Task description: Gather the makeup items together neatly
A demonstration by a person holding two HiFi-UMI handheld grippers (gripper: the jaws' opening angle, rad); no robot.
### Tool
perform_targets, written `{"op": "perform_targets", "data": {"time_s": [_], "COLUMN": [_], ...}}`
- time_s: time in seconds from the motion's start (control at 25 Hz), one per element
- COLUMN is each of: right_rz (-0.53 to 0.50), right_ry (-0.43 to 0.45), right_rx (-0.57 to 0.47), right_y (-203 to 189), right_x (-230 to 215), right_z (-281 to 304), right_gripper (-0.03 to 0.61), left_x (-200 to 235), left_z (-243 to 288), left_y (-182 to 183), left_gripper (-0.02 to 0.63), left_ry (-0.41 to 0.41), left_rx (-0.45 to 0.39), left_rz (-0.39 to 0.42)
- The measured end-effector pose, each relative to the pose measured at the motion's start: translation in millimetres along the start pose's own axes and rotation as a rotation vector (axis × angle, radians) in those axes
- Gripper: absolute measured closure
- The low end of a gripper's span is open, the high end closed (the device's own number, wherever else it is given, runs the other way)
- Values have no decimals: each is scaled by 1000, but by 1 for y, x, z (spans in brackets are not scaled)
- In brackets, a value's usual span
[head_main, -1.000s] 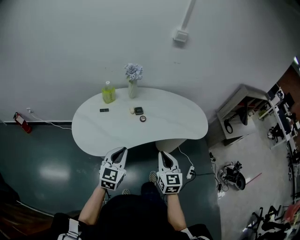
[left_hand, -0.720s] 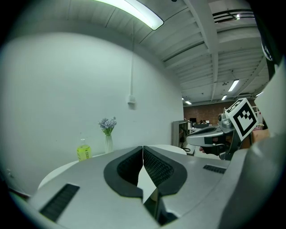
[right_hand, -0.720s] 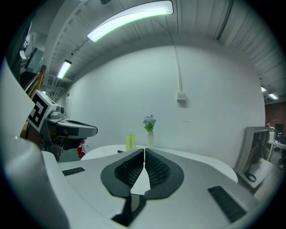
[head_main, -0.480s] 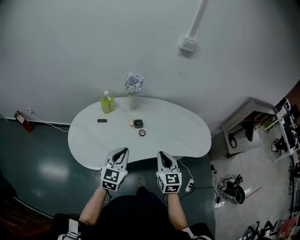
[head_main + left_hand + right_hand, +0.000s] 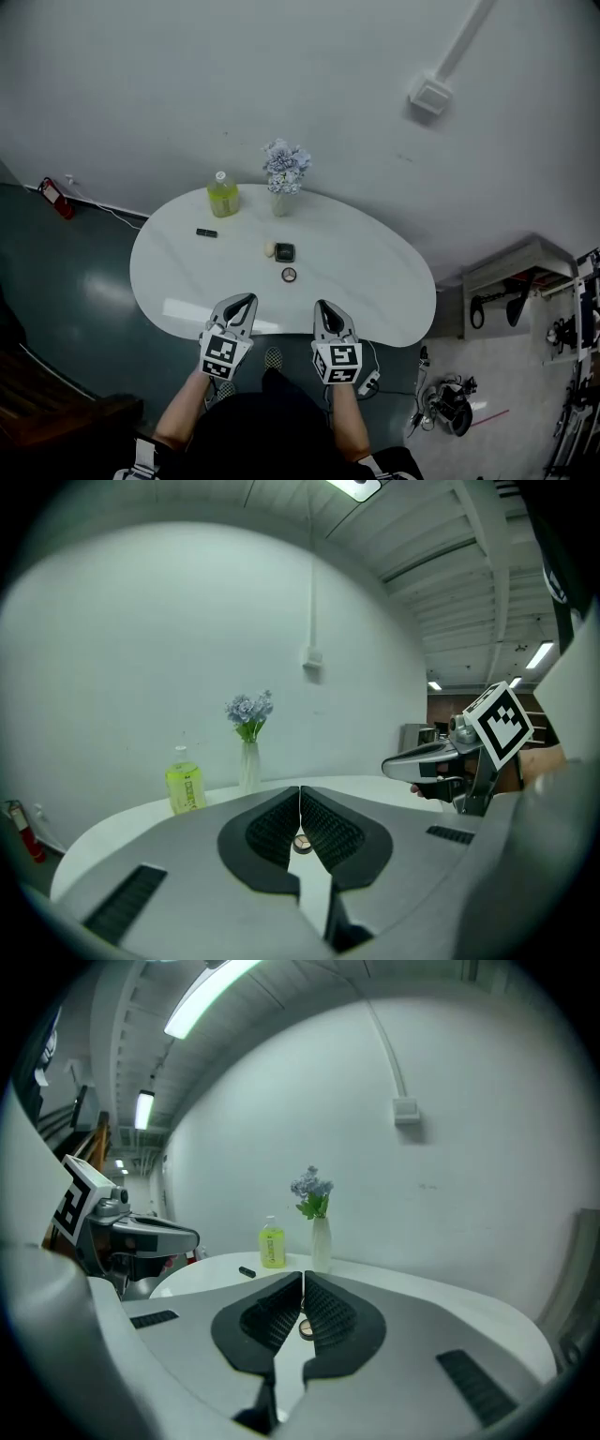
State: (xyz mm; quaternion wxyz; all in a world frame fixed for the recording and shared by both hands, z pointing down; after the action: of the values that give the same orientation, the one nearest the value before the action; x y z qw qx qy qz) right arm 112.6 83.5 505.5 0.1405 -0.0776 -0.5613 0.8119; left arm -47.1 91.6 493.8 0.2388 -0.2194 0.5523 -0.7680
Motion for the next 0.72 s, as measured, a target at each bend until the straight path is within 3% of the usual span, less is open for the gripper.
{"op": "perform_targets", "data": {"time_s": [0.36, 0.72], "right_rz": [-27, 28], "right_ry": [124, 179], "right_rx": [156, 254], "right_y": [-54, -105], "right_x": [-11, -20], "right_z": [81, 119], "right_gripper": [546, 546], "left_x": [34, 33], "left_z": [50, 80], "left_y": [-48, -103], "left_gripper": [594, 594], "left_ry": [95, 102], "left_rx": [121, 217], "left_rz": [-93, -168]}}
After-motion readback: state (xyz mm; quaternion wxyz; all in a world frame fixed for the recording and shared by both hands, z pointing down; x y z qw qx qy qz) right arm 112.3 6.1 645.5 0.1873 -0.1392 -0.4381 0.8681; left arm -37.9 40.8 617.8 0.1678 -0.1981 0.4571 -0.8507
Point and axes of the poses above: the fingertips, and each gripper's own axes: z forward along the fingers, x to its left, y out of its top, the point moved 1 cm from there along -z, backward along the fingers, and after that the axes turned 7 degrees about -y, right-handed, at the moved point
